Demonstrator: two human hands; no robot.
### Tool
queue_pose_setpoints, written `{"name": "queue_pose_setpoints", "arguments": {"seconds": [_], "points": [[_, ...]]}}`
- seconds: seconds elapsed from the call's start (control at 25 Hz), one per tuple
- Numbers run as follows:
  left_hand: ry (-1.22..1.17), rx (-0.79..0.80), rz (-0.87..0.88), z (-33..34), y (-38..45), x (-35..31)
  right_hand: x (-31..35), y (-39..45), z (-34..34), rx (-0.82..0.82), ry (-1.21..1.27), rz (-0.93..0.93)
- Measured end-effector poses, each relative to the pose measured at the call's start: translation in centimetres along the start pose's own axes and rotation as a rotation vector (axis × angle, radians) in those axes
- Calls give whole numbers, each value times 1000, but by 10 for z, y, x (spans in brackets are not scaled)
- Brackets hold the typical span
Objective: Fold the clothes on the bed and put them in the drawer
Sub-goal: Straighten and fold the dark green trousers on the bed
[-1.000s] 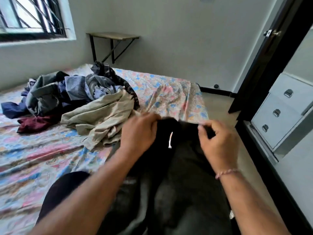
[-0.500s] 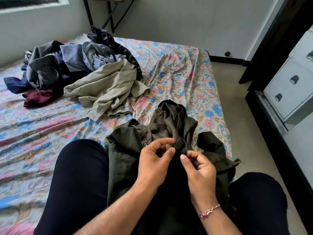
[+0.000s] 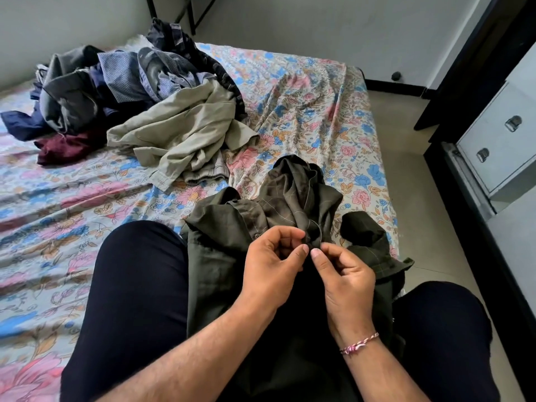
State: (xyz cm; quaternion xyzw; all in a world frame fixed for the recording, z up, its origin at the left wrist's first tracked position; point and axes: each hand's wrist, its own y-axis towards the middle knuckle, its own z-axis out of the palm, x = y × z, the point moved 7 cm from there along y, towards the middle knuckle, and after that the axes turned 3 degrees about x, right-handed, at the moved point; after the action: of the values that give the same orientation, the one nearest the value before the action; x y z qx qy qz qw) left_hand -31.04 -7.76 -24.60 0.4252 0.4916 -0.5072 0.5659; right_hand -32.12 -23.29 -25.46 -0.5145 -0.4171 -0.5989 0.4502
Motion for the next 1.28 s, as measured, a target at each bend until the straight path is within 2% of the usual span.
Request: {"name": "queue_pose_setpoints", "arguments": {"seconds": [0.16, 0.32, 0.48, 0.68, 0.84, 1.04, 1.28], "points": [[25, -24, -20, -4, 1, 0, 1, 0, 2, 42, -40, -28], [42, 39, -62, -3, 5, 2, 8, 2, 4, 91, -122, -114], [-91, 63, -211, -5, 6, 13, 6, 6, 5, 174, -126, -166], [-36, 111, -328, -5, 6, 22, 2, 10, 5, 211, -174, -202], [-53, 111, -328, -3, 5, 17, 4, 11, 5, 203, -182, -203], [167, 71, -216, -4, 3, 5, 10, 10, 8, 217, -338, -303], [89, 62, -254, -7, 2, 4, 24, 9, 11, 292, -421, -405]]}}
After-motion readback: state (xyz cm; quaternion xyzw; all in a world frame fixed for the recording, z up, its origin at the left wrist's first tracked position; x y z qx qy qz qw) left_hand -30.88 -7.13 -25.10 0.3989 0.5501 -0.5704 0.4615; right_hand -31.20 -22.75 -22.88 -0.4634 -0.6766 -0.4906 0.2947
